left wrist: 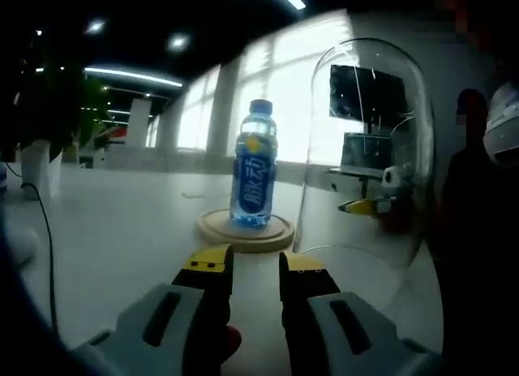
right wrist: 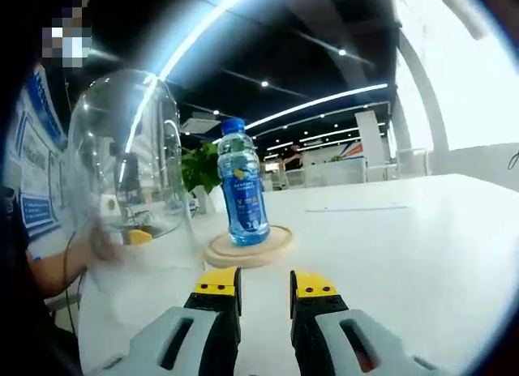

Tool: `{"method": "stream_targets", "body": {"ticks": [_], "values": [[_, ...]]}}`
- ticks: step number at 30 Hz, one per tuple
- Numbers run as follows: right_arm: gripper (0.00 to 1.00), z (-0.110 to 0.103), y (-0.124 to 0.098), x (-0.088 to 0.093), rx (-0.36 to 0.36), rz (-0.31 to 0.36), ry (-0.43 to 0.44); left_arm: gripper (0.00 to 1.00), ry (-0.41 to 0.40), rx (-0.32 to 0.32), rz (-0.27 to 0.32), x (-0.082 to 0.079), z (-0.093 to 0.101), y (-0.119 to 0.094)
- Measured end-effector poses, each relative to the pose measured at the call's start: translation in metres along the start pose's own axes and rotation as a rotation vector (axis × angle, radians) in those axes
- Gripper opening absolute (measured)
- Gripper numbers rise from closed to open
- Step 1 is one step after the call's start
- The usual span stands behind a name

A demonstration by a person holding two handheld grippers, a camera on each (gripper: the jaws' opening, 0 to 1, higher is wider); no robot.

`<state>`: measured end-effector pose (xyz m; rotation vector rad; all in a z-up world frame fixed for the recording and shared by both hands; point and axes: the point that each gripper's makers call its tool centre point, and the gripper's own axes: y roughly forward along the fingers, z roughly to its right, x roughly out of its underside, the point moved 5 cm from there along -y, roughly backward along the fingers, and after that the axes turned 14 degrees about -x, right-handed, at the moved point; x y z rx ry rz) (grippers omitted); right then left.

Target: Open the cover put in the Mizone put the cover back on

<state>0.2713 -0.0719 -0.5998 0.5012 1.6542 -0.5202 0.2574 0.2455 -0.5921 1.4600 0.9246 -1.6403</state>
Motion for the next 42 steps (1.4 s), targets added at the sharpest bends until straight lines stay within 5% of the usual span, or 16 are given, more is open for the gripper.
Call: {"method": "stream_targets", "body": {"ticks": [42], "values": [[0.17, -0.002, 0.0033, 0.0042, -0.006, -0.036, -0.031, 0.17, 0.022, -0.021, -0.015, 0.0027, -0.0019, -0.0007]]}}
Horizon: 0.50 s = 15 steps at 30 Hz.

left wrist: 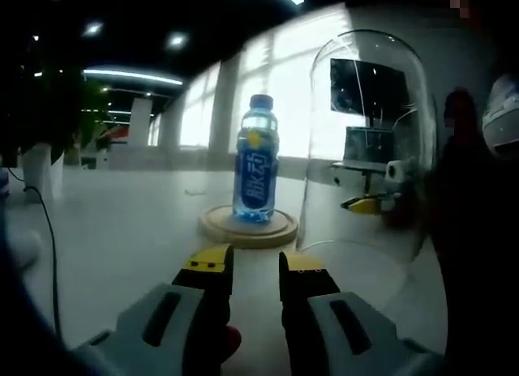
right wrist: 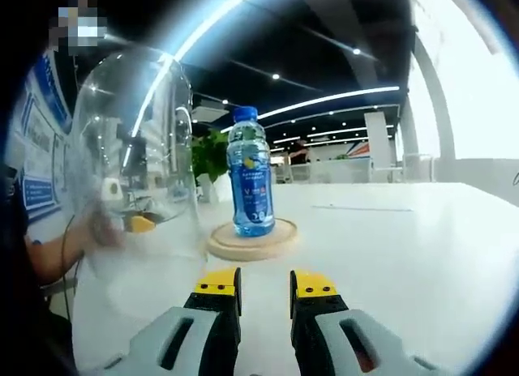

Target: Open the cover put in the Mizone put the cover back on

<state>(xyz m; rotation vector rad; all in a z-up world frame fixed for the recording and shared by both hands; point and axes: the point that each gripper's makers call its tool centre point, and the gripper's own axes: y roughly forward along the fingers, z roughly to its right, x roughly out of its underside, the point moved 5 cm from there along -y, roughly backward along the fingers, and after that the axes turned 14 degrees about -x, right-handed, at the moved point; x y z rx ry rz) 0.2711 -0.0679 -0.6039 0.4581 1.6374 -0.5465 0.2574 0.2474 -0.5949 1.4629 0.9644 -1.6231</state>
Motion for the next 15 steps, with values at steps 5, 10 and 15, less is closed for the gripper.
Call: {"method": "stream_targets", "body": {"ticks": [5, 10, 15], "values": [[0.17, -0.0015, 0.0007, 0.0005, -0.004, -0.009, -0.014, 0.17, 0.006, -0.001, -0.001, 0.0003, 0.0002, 0.0], [0.17, -0.002, 0.0001, 0.0004, 0.0, -0.011, -0.022, 0.17, 0.006, -0.007, -0.003, 0.0004, -0.0007, 0.0004], [0.17, -0.0024, 0.0005, 0.0007, 0.0, -0.017, -0.029, 0.17, 0.016, -0.007, -0.006, 0.0011, 0.0, 0.0008]]}}
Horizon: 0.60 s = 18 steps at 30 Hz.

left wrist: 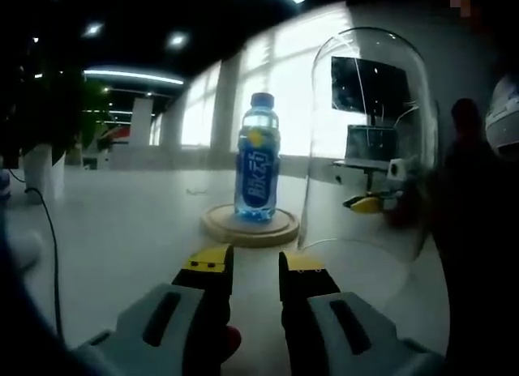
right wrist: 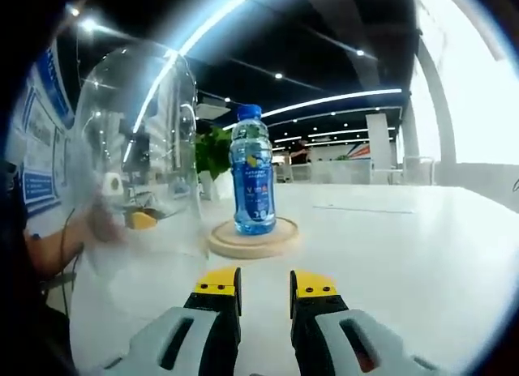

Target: Open the cover put in the Mizone put the cover back on

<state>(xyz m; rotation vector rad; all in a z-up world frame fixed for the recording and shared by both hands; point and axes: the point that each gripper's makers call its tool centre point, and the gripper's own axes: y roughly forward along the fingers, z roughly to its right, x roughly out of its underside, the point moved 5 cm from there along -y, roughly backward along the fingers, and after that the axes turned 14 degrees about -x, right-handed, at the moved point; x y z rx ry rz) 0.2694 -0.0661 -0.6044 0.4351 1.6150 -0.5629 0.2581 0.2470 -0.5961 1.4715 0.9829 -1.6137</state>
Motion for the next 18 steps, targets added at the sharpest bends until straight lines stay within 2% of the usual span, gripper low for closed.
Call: {"method": "stream_targets", "body": {"ticks": [13, 18], "values": [[0.17, -0.0017, 0.0002, -0.0003, -0.001, -0.006, -0.024, 0.17, 0.0, -0.003, -0.001, 0.0001, 0.0002, 0.0004], [0.17, -0.0012, -0.0004, -0.0005, -0.002, -0.001, -0.016, 0.17, -0.029, -0.012, -0.015, 0.0009, -0.0022, 0.0028]]}}
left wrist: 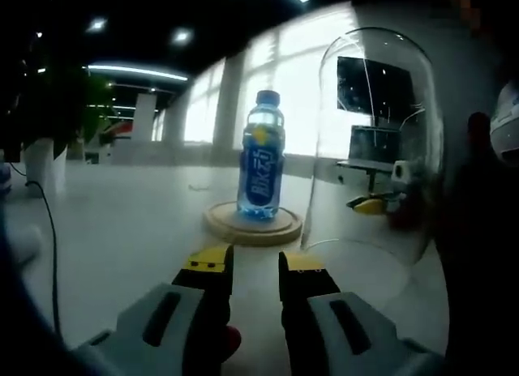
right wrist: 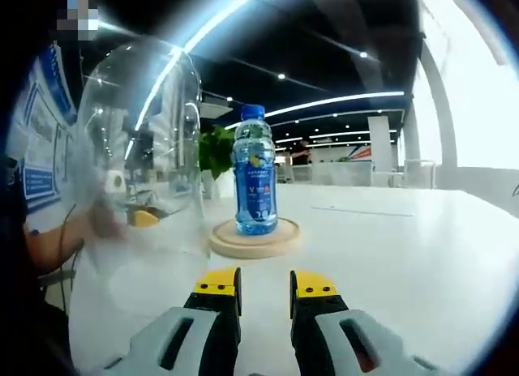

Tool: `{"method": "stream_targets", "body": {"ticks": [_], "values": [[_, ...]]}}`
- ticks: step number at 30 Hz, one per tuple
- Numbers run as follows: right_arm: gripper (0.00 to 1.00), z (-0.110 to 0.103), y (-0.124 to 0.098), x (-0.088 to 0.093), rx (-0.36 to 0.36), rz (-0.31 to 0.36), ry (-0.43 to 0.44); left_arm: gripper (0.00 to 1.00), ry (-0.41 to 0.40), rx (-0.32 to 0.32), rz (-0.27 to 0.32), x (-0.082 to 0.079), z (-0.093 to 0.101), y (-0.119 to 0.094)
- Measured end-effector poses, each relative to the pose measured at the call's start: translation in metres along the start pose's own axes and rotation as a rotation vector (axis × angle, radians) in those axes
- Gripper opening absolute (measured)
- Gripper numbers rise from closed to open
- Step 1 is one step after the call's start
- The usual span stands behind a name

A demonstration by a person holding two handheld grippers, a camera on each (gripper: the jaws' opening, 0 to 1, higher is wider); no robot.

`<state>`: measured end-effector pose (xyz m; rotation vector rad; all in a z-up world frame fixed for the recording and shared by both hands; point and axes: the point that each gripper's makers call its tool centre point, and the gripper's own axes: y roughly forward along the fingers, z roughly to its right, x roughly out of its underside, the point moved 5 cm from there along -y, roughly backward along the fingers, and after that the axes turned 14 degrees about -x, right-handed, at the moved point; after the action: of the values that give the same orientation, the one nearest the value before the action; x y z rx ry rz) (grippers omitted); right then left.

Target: Open the cover put in the Mizone put the cover back on

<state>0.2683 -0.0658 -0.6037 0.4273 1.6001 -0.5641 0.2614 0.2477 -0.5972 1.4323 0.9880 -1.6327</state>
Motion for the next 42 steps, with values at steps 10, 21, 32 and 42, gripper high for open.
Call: {"method": "stream_targets", "body": {"ticks": [10, 21, 32, 42], "values": [[0.17, -0.0007, -0.0006, -0.0003, 0.001, 0.002, -0.012, 0.17, -0.041, -0.038, -0.032, 0.0027, -0.0041, 0.0025], [0.17, -0.0009, -0.0019, -0.0016, 0.002, 0.013, -0.017, 0.17, -0.033, -0.004, 0.012, -0.0013, -0.0005, 0.0004], [0.17, 0.0002, -0.0021, -0.0011, 0.01, 0.007, -0.02, 0.17, -0.009, 0.008, 0.016, -0.0015, 0.0032, 0.0003], [0.17, 0.0013, -0.0024, -0.0017, 0.018, 0.013, -0.016, 0.17, -0.014, 0.014, 0.016, -0.0019, 0.003, -0.0001]]}}
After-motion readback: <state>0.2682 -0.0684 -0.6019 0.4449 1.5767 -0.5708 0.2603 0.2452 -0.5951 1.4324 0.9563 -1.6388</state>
